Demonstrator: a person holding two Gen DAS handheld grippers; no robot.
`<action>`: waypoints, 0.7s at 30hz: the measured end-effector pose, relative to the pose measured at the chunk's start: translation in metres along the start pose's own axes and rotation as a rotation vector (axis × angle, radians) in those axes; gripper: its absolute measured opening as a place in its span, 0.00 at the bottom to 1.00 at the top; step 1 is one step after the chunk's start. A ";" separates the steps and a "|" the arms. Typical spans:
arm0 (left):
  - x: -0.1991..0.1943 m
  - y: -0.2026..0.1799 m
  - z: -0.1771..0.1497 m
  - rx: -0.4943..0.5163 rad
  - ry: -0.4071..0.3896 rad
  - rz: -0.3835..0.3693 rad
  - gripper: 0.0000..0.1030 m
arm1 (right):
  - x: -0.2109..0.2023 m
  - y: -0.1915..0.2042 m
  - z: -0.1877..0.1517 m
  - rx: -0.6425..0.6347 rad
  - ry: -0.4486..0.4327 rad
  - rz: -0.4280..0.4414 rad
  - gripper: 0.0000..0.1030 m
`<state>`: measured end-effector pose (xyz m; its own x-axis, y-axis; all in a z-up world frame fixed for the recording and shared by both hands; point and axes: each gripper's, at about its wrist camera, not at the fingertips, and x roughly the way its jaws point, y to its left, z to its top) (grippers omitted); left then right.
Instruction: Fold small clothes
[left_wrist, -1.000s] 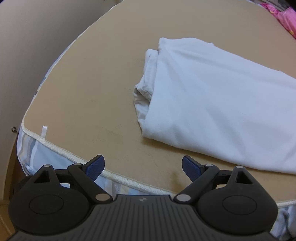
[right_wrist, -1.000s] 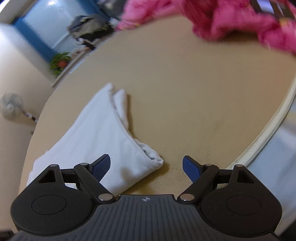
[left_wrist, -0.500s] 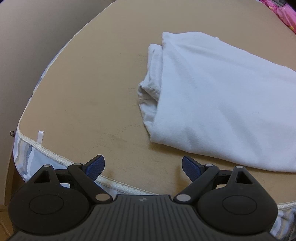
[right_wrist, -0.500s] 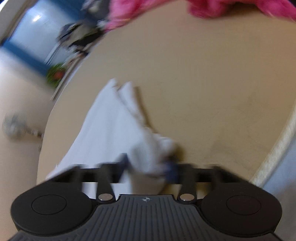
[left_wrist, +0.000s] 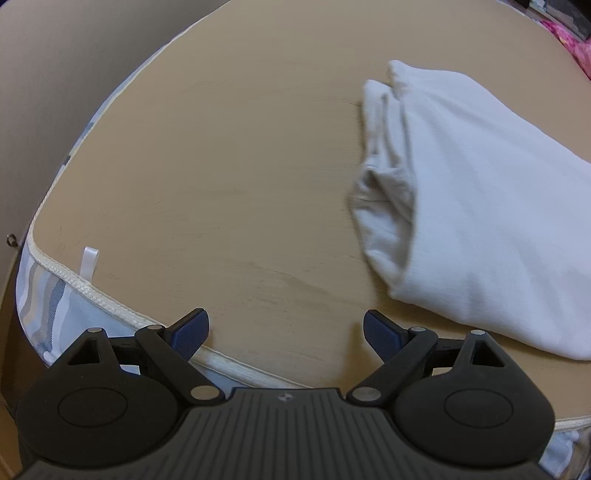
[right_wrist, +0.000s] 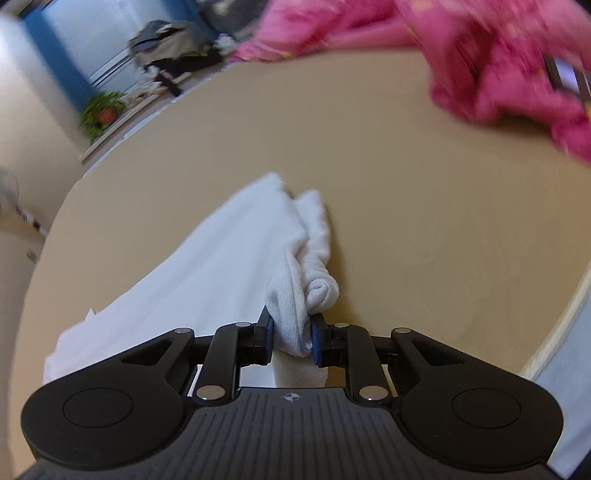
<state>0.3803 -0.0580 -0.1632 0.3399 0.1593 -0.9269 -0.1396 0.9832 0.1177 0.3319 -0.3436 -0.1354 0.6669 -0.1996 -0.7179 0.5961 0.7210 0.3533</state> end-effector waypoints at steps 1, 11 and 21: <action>0.002 0.005 0.001 -0.006 0.002 -0.003 0.91 | -0.004 0.010 0.000 -0.036 -0.014 0.002 0.19; 0.015 0.056 0.007 -0.081 0.013 -0.024 0.91 | -0.046 0.176 -0.051 -0.604 -0.191 0.204 0.16; 0.027 0.100 0.006 -0.170 0.056 -0.012 0.91 | -0.028 0.237 -0.225 -1.356 -0.065 0.392 0.17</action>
<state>0.3806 0.0454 -0.1740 0.2906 0.1382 -0.9468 -0.2925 0.9550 0.0496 0.3544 -0.0178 -0.1665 0.7282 0.1570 -0.6672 -0.4919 0.7976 -0.3492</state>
